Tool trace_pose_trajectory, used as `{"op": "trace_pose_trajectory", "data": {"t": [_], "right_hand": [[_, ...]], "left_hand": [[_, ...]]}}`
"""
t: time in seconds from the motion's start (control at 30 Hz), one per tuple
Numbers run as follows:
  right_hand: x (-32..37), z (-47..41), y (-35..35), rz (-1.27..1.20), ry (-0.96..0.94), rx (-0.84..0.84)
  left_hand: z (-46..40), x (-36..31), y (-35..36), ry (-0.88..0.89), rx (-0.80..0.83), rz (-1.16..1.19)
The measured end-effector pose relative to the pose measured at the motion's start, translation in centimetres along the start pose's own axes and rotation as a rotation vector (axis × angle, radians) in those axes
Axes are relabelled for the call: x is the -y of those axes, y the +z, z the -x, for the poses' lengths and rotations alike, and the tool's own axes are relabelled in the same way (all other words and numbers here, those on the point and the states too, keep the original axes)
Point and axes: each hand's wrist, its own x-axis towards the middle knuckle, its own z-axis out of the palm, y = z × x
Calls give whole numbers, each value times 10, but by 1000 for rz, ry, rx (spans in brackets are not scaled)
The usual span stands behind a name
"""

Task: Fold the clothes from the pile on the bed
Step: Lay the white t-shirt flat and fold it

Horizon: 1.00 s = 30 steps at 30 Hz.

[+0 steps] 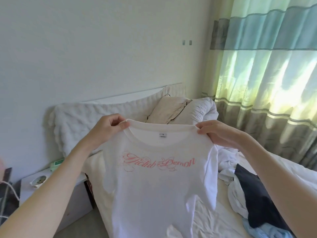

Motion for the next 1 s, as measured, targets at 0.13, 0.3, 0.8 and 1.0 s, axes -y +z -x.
{"op": "trace_pose_trajectory", "data": {"t": [0.13,0.3,0.8,1.0], "right_hand": [[-5,-5,6,308,-119,-268],[-21,-10,11,430,-238,-517],[-185,53,69,710,132,-384],[-184,92,78,518,226,-442]], "left_hand": [[1,2,5,14,-11,-17],[7,3,10,48,126,-168],[132,131,77,-386,159,-220],[153,114,69,-332,235,-220]]}}
